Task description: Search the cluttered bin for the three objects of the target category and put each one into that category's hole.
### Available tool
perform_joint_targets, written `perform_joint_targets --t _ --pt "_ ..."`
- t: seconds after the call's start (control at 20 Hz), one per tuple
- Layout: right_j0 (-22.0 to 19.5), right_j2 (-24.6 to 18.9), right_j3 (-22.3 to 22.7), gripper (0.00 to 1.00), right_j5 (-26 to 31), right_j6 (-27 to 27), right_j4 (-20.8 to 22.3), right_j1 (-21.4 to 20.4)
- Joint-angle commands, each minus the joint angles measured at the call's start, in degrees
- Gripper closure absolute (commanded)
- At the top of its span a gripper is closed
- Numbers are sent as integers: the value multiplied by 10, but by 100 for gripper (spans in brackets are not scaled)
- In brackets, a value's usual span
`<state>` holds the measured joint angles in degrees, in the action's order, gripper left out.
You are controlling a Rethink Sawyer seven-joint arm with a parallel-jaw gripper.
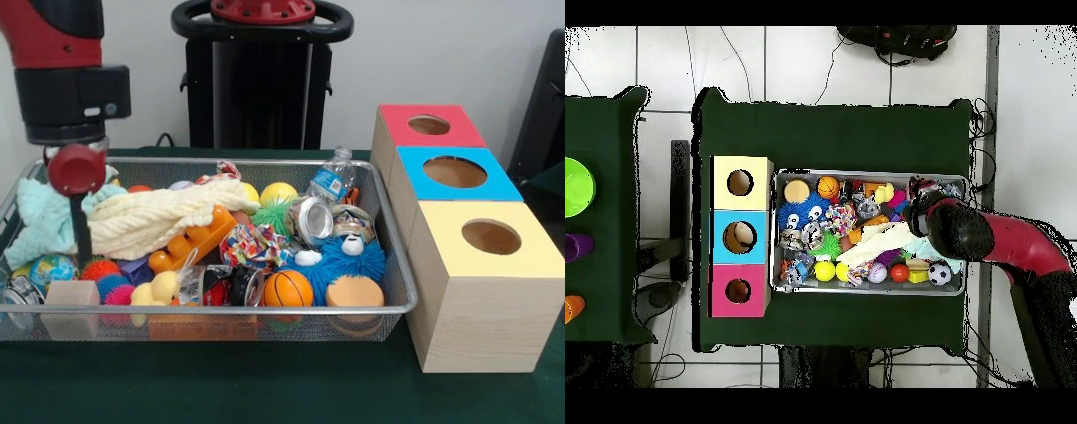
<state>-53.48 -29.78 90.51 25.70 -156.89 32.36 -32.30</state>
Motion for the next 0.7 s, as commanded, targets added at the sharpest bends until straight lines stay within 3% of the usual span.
perform_joint_targets --t 0.05,0.3,0.7 --pt "36 28 -149 0 -14 21 10 123" --pt "61 25 -105 0 -51 -9 -2 118" --pt "129 93 -43 0 -134 -64 12 93"
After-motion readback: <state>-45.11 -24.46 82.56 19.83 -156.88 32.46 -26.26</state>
